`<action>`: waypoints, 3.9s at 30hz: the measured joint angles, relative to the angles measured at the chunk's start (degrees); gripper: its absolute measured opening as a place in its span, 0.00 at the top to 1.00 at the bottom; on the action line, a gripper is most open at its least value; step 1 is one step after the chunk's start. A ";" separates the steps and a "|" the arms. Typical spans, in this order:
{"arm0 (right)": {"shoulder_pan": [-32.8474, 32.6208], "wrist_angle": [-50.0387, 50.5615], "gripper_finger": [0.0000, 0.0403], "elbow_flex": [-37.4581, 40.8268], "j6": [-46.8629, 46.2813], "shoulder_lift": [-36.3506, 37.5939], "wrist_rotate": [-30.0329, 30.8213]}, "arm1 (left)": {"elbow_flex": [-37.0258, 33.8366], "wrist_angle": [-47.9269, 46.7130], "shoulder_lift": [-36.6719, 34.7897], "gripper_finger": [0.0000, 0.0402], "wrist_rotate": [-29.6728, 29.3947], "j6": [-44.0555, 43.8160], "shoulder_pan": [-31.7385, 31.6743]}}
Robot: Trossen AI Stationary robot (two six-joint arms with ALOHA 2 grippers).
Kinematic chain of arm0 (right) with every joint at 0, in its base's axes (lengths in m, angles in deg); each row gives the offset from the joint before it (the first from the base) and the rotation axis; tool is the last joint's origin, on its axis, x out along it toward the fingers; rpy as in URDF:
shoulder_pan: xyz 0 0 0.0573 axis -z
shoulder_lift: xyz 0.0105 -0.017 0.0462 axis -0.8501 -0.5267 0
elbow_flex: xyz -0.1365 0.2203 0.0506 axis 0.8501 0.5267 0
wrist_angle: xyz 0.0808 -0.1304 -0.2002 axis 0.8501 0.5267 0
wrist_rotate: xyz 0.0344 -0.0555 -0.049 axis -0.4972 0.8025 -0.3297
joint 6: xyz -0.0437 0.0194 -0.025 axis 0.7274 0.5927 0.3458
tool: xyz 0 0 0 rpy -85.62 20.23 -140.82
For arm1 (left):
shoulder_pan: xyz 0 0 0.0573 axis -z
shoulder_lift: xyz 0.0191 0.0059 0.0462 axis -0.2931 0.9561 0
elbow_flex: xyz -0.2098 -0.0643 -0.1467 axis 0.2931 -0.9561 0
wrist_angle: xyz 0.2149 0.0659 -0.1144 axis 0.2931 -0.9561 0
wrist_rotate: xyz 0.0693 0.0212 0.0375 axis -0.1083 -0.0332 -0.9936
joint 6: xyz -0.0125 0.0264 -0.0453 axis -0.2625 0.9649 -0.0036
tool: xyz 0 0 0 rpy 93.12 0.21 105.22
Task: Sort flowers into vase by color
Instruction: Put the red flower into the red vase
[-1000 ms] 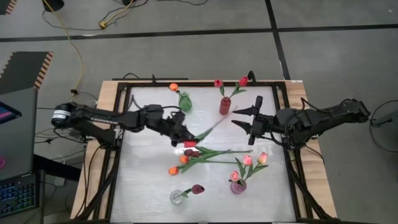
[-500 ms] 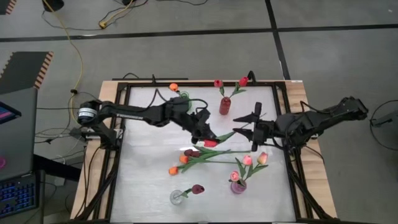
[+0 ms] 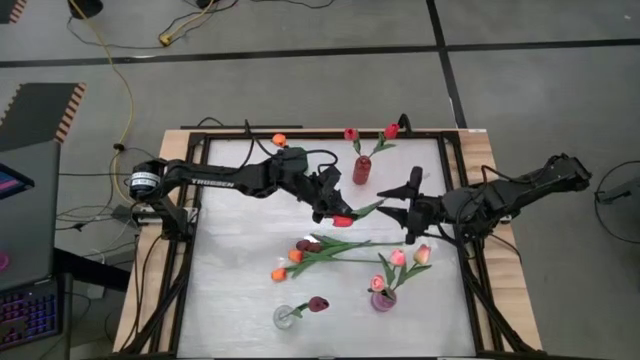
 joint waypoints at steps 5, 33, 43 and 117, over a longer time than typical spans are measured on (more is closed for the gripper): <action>0.00 -0.15 0.51 0.00 -0.03 0.04 0.05 | 0.00 -0.17 0.00 0.99 -0.04 0.44 -0.76; 5.01 2.26 0.60 0.00 2.03 -2.99 -0.02 | -0.02 -0.19 0.00 0.99 -0.15 0.46 -1.13; 4.98 2.19 0.83 0.00 2.05 -2.97 -0.08 | -0.04 -0.21 0.00 0.99 -2.05 5.83 -1.11; 19.81 -40.90 0.93 23.95 -18.61 16.29 -12.29 | -47.39 -2.50 -43.92 0.71 -31.30 68.48 -3.35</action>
